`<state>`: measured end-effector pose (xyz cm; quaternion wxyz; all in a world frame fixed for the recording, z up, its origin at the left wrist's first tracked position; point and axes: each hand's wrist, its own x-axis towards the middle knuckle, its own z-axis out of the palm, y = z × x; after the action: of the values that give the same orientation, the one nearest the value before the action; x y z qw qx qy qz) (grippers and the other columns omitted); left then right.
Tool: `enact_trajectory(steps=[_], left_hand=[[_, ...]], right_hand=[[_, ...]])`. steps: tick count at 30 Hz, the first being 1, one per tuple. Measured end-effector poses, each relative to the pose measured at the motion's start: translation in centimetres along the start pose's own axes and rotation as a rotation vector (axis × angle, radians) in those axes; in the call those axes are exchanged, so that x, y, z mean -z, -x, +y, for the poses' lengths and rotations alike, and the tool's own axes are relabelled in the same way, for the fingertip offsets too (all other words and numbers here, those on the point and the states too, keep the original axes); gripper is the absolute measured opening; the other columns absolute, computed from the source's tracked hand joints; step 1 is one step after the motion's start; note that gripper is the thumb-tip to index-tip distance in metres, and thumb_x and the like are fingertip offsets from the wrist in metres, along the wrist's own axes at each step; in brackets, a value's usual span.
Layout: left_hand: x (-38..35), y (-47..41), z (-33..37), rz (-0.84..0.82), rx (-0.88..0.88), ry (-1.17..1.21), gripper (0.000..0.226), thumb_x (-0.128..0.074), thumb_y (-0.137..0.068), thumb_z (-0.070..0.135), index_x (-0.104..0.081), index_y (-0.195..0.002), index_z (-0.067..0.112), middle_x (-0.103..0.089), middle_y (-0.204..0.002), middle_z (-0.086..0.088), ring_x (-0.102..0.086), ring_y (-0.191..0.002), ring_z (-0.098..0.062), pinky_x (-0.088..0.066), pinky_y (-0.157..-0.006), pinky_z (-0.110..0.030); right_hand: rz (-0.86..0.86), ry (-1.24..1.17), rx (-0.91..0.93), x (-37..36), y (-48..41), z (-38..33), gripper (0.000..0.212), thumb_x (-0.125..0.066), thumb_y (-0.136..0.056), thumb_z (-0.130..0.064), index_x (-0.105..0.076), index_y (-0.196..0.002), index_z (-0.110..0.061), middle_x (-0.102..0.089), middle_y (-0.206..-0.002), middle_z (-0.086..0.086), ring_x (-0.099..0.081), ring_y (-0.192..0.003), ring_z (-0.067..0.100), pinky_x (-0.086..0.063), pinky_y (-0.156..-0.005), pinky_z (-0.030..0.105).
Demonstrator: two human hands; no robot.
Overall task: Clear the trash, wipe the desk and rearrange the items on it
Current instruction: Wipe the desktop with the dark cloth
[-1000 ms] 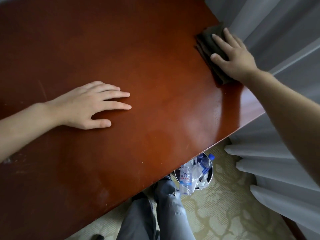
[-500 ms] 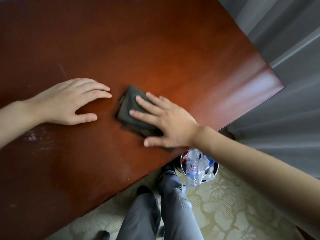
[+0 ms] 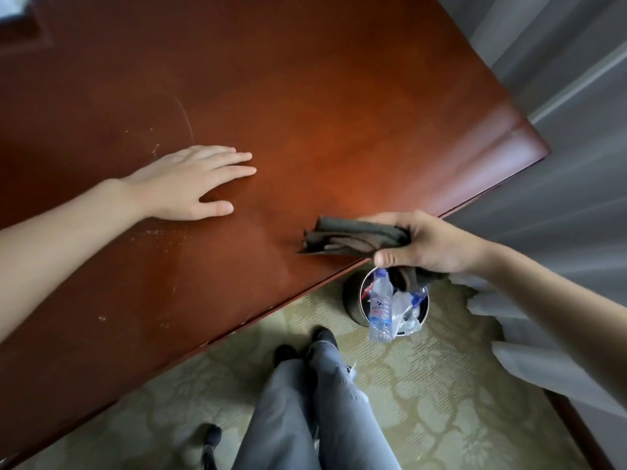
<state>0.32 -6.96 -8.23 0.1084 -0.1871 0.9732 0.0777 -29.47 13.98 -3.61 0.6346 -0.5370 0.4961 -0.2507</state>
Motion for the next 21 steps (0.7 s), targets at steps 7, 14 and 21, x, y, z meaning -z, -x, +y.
enact_trajectory(steps=[7, 14, 21], left_hand=[[0.1, 4.7, -0.7, -0.056, 0.056, -0.088, 0.061, -0.037, -0.091, 0.052, -0.027, -0.145, 0.027, -0.023, -0.154, 0.003, -0.021, -0.141, -0.019, -0.018, -0.113, -0.041], [-1.1, 8.3, -3.3, -0.075, 0.016, -0.077, 0.068, -0.019, -0.085, 0.06, -0.026, -0.145, 0.03, -0.024, -0.154, 0.003, -0.024, -0.14, -0.022, -0.019, -0.112, -0.042], [-1.1, 10.6, -7.8, -0.039, -0.213, -0.18, 0.062, -0.02, -0.088, 0.055, -0.031, -0.144, 0.029, -0.029, -0.152, 0.003, -0.026, -0.139, -0.02, -0.017, -0.112, -0.043]], right_hand=[[0.377, 0.517, 0.094, -0.4, -5.3, 0.3, 0.063, -0.064, -0.076, -0.042, -0.046, -0.133, -0.024, -0.056, -0.128, -0.003, -0.047, -0.117, 0.005, -0.033, -0.101, 0.019], [0.348, 1.206, 0.065, -6.3, -11.3, 2.4, 0.065, -0.015, -0.089, -0.065, -0.029, -0.144, -0.032, -0.022, -0.154, 0.007, -0.019, -0.141, 0.035, -0.021, -0.11, 0.05], [0.274, 1.325, 0.214, -20.8, -11.3, 2.8, 0.05, -0.02, -0.096, -0.052, -0.033, -0.14, -0.031, -0.035, -0.149, 0.007, -0.035, -0.134, 0.034, -0.032, -0.104, 0.046]])
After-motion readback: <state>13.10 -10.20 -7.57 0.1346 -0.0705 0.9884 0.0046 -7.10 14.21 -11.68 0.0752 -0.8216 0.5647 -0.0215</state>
